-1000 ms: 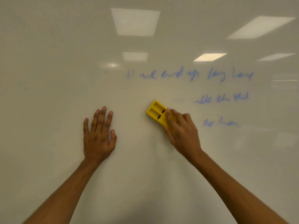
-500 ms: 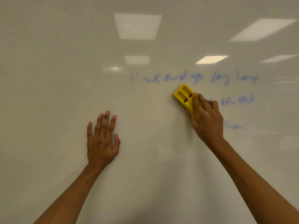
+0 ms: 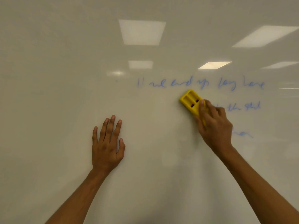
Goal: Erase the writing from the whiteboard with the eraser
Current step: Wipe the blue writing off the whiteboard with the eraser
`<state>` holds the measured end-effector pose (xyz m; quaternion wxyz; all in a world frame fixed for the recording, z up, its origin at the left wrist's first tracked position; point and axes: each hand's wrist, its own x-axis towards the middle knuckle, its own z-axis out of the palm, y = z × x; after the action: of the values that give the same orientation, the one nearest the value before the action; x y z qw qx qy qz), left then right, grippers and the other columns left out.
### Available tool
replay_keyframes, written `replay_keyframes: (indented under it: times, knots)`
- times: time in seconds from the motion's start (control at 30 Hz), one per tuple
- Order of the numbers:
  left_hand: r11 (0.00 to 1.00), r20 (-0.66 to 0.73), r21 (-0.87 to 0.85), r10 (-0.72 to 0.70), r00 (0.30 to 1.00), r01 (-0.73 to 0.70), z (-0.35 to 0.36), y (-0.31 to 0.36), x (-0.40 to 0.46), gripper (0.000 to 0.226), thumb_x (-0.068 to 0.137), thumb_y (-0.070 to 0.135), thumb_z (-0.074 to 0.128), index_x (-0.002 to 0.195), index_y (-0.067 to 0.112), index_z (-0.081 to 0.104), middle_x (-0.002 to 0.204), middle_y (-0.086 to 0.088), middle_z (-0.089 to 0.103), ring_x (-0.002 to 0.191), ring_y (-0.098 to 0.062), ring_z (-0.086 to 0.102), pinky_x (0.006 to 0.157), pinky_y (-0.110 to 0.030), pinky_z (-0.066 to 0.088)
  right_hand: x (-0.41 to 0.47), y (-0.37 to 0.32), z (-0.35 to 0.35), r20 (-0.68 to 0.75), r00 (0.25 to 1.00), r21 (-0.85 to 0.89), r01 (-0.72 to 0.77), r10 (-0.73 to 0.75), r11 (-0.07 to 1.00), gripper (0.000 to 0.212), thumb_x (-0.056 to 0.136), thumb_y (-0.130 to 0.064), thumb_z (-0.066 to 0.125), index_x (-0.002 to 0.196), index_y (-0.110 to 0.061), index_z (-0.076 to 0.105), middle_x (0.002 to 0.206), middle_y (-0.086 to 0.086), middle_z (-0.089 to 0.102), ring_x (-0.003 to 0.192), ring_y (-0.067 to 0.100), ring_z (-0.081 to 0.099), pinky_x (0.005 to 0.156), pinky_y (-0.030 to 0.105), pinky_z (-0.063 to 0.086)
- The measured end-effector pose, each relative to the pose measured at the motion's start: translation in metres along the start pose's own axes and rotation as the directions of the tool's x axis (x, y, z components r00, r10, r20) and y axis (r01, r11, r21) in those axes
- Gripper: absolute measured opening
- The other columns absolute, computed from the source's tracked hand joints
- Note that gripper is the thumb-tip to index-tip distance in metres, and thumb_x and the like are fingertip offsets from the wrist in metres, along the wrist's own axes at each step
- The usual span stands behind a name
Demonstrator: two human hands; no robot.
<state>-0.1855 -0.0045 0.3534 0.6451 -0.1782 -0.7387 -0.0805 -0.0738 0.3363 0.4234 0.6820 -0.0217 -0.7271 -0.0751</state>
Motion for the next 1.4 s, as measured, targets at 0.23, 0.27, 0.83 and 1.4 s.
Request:
replay_keyframes:
  times: [0.23, 0.27, 0.83, 1.4]
  knots:
    - [1.000, 0.006, 0.007, -0.003, 1.000, 0.003, 0.000, 0.001, -0.001, 0.066, 0.094, 0.033, 0.038, 0.158, 0.018, 0.028, 0.168, -0.005, 0.021, 0.155, -0.022, 0.020, 0.126, -0.050, 0.012, 0.093, -0.049, 0.000, 0.002, 0.986, 0.123, -0.168, 0.170, 0.978, 0.049, 0.096, -0.037, 0.052, 0.141, -0.017, 0.045, 0.148, -0.002, 0.045, 0.108, 0.035, 0.049, 0.069, 0.041, 0.049]
    - [1.000, 0.003, 0.006, -0.002, 1.000, 0.002, -0.001, 0.001, -0.001, 0.066, 0.094, 0.033, 0.038, 0.158, 0.018, 0.029, 0.168, -0.005, 0.021, 0.155, -0.022, 0.020, 0.126, -0.050, 0.012, 0.098, -0.060, 0.000, 0.004, 0.989, 0.122, -0.149, 0.150, 0.981, 0.049, 0.097, -0.038, 0.051, 0.141, -0.017, 0.045, 0.149, -0.002, 0.043, 0.109, 0.034, 0.049, 0.072, 0.041, 0.049]
    - [1.000, 0.019, 0.001, 0.002, 1.000, -0.002, 0.001, 0.001, 0.000, 0.068, 0.093, 0.033, 0.038, 0.159, 0.019, 0.025, 0.168, -0.004, 0.019, 0.156, -0.020, 0.017, 0.126, -0.050, 0.012, 0.060, -0.055, 0.001, 0.003, 0.996, 0.026, 0.085, -0.085, 0.996, 0.044, 0.099, -0.037, 0.050, 0.137, -0.015, 0.052, 0.140, 0.004, 0.054, 0.102, 0.031, 0.058, 0.063, 0.036, 0.050]
    - [0.999, 0.006, 0.032, 0.011, 1.000, -0.012, 0.001, -0.001, 0.000, 0.068, 0.093, 0.034, 0.038, 0.158, 0.021, 0.026, 0.168, -0.002, 0.019, 0.155, -0.020, 0.020, 0.125, -0.047, 0.012, 0.040, -0.120, 0.009, 0.001, 0.915, 0.197, 0.395, -0.403, 0.897, 0.046, 0.096, -0.030, 0.057, 0.139, -0.014, 0.050, 0.142, 0.009, 0.052, 0.103, 0.031, 0.058, 0.075, 0.038, 0.049]
